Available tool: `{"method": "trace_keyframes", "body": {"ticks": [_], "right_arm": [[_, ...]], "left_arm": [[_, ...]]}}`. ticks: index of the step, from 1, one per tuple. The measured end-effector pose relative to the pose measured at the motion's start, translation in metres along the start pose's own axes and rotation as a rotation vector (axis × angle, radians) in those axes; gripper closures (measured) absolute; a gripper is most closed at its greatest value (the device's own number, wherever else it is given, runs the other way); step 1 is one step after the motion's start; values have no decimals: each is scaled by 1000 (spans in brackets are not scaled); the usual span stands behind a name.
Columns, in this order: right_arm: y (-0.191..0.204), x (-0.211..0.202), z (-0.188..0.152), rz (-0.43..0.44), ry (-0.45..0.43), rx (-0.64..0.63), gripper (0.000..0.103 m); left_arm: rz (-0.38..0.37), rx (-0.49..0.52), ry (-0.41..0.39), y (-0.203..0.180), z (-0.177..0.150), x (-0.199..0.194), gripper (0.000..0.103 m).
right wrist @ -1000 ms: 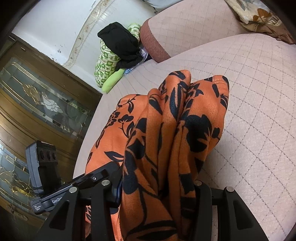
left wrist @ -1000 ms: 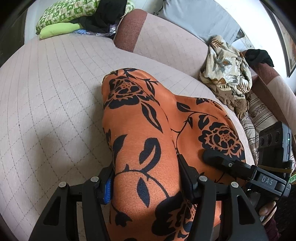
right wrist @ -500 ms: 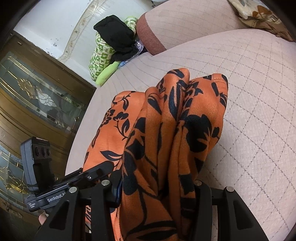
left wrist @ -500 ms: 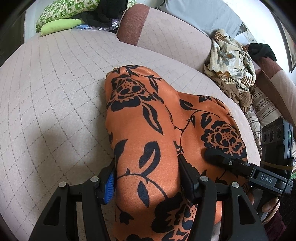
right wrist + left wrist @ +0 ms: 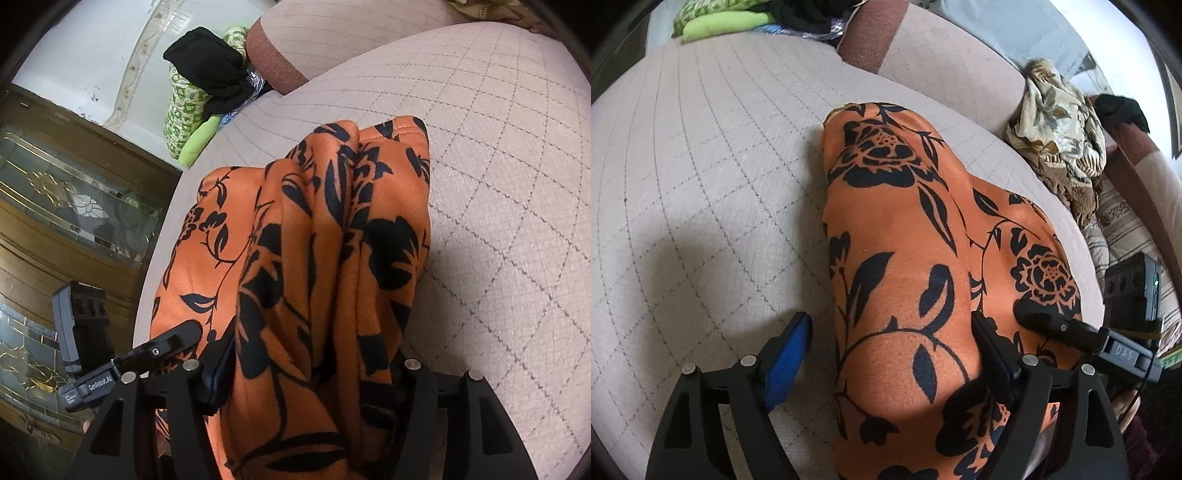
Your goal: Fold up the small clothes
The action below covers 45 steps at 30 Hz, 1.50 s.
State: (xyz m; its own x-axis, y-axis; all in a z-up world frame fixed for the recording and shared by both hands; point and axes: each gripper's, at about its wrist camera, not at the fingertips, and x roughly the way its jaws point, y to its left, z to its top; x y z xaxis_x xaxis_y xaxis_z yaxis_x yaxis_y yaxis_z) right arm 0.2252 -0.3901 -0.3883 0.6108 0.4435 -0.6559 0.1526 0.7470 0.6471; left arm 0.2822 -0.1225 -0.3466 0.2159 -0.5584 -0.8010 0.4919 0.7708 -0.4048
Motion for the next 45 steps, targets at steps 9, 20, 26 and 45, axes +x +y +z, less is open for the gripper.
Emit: {"method": "trace_keyframes", "body": {"ticks": [9,20,26,45], "right_arm": [[-10,-40,-26,3,-62,79,33],[23,-121,-79,-148,-254,-79,33],[64,-124,-67,-90,-291,-253,48],[-2,-30,34,24,-114,142,59]], "left_arm": [[70,5,-63,-6,-25,-37,16],[292,62,-112,-27,-70,-72,16],[364,87,-228,-43,-50,-93,16],[449,115,-131,-35,7,-13,9]]}}
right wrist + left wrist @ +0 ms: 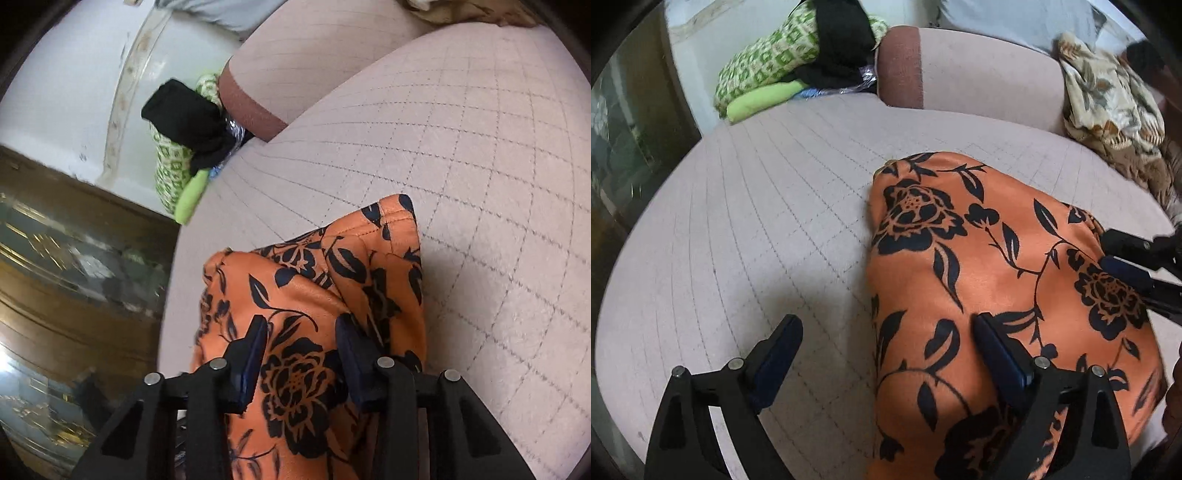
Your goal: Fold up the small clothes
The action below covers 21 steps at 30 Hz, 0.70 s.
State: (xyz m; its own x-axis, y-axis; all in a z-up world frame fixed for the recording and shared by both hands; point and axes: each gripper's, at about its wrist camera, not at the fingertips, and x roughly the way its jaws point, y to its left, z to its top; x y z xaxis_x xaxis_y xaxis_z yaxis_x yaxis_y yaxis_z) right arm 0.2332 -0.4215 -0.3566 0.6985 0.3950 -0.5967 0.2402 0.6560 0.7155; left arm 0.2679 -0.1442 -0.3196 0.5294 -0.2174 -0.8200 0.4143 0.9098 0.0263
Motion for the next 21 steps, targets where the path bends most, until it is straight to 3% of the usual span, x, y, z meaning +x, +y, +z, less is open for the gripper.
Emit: {"method": "trace_keyframes", "body": {"ticks": [3,8,11,14,21], "right_arm": [[13,-18,-13,-26,-28,-67,53],[36,-51,-43,10,-43,-175,51],[29,-53,-64,3,36,-146,51],[16,-51,-83,-67,75,-123,52],[15,-71,-100,-88,51,-137,52]], "left_arm": [[27,18,-18,-2,-7,-17,9],[135,161,-92,-20,-39,-55,9],[172,213,-107,-25,-57,-65,9],[171,237,-110,-27,-69,-69,9],[163,225,-114,-19,-73,-78,9]]}}
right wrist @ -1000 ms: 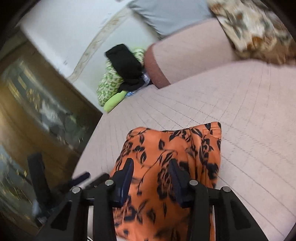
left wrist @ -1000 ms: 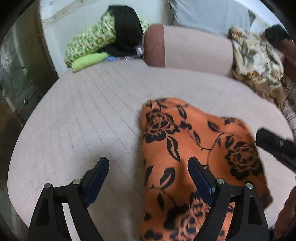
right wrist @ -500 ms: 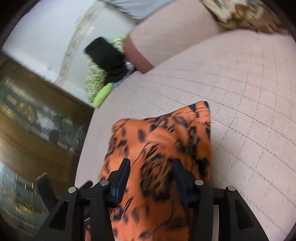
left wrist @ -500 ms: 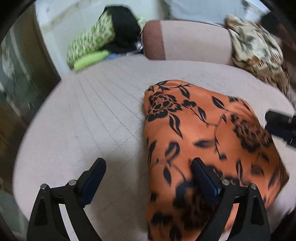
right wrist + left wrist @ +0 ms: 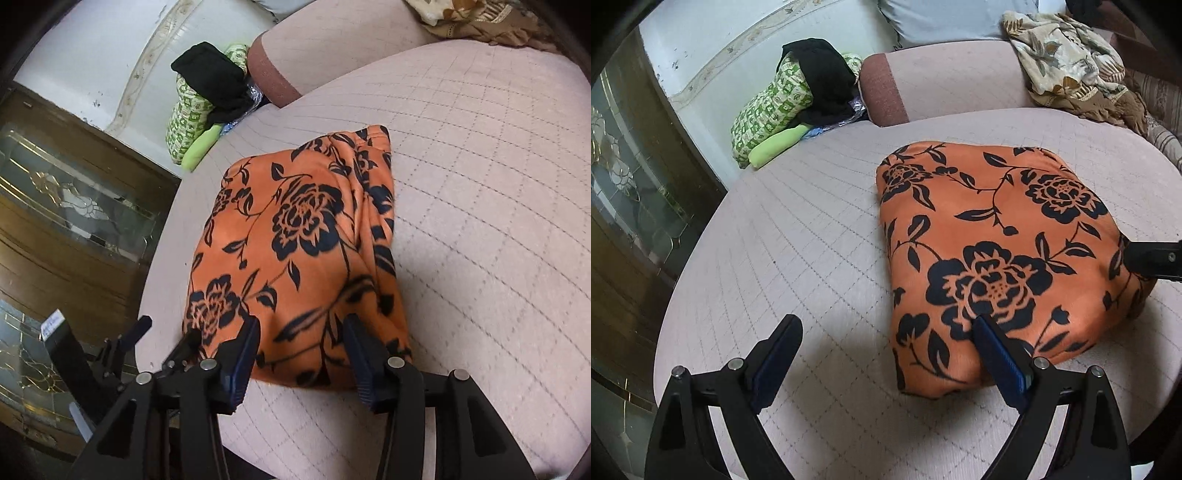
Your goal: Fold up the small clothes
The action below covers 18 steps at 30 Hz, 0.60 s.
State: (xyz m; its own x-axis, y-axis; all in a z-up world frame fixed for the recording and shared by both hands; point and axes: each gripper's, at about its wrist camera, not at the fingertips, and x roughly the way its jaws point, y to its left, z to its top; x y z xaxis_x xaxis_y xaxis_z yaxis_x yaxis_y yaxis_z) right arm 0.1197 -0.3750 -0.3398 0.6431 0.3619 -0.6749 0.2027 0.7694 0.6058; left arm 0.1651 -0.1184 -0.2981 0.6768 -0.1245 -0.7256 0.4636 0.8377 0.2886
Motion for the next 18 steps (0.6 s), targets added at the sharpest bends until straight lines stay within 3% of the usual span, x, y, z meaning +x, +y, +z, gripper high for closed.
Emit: {"method": "trace_keyframes", "body": {"ticks": [9,18], "right_arm": [[34,-49,-16,-111,-225,-197,52],[60,-79,-33,-193,-325,-306,46]], "left_arm": [[7,-56,-108,9,4,-52,9],[17,-105,-200,22,12,-106,9]]}}
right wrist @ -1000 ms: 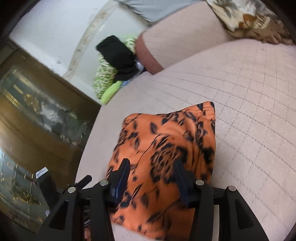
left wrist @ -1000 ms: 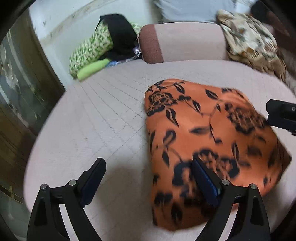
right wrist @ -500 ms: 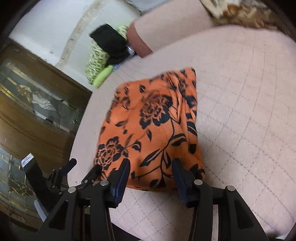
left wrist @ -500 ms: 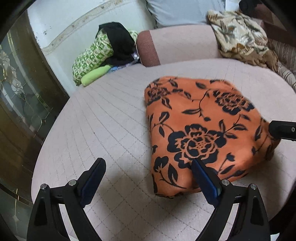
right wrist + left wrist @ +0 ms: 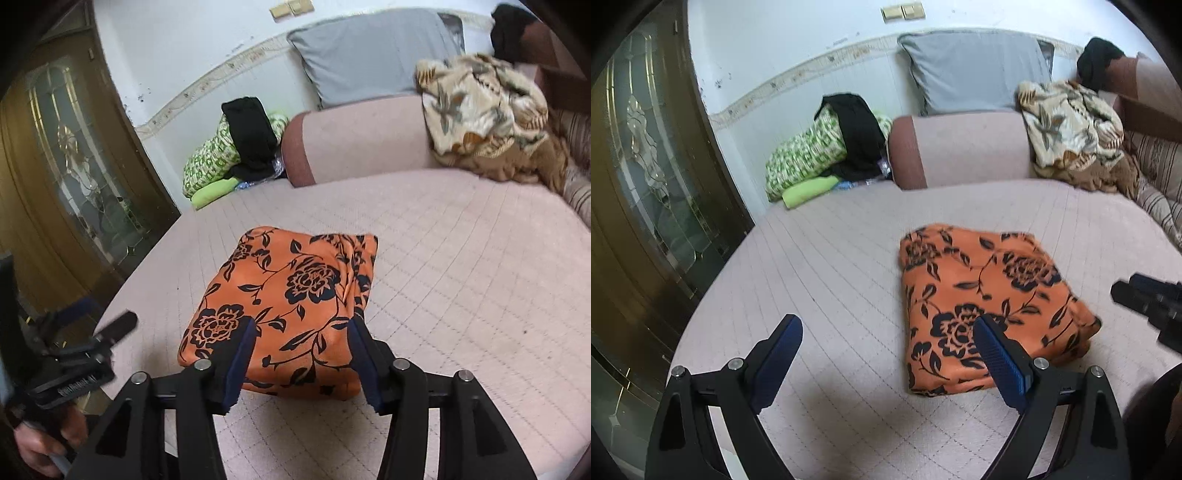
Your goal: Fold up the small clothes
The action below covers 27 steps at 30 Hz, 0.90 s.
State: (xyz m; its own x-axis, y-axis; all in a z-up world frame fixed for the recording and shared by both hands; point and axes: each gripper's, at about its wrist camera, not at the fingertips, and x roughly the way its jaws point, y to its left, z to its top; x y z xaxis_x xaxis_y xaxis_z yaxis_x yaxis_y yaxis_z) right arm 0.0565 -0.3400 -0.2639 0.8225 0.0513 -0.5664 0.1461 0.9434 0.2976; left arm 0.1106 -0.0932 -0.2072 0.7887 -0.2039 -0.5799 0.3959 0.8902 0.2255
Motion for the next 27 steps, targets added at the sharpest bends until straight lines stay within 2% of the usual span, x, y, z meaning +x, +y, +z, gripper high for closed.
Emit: {"method": "trace_keyframes", "body": {"ticks": [10,16,19,20,22,27], "right_arm": [[25,-35,5,-29,-72,-93,46],[34,-53,11,-36,-119,-119,44],[38,-58,11,-36,-132,-129,44],[38,-58,12,-35,-134,-128,44],[37,-59,13,-35,-139,-124,44],[38,-65,14,-49,-160,-112,44]], "left_arm": [[-5,-4,-62,-1,22,-41,9],[4,-28,-70,5,30,-52,9],[37,-25,-74,5,31,-55,8],[58,-22,-74,4,31,-56,3],[104,-18,-86,2,31,-58,1],[81,-44,-74,8,34,-61,0]]}}
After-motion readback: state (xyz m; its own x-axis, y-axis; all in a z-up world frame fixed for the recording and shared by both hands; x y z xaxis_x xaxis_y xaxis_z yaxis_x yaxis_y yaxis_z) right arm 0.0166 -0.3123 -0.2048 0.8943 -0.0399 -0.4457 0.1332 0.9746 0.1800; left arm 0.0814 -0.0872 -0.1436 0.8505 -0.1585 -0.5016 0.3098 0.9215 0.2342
